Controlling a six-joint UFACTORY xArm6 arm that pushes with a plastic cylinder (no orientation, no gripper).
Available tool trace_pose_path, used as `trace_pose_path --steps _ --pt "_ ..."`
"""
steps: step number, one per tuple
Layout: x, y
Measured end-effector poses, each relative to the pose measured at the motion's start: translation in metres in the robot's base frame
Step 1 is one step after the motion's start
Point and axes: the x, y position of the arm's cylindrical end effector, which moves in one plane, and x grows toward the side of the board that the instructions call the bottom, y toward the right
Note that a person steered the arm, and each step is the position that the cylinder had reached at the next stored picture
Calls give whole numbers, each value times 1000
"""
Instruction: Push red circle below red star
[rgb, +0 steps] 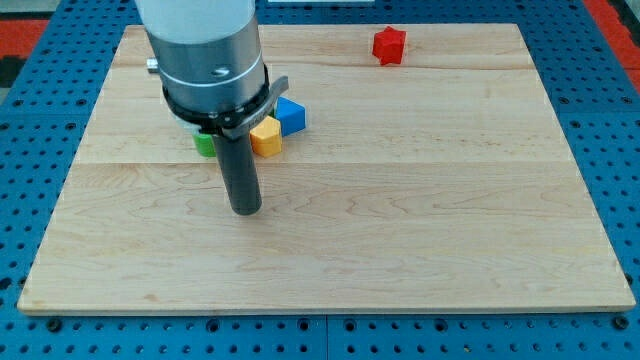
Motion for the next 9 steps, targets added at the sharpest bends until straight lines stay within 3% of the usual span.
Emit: trace_pose_path --steps 1,2,3,4,5,7,9 --pt "-9 -11" --pt "-44 -28" --pt "-54 -77" --pt "-54 -75" --pt "-65 -50" --pt "-90 -57" --pt "-63 47"
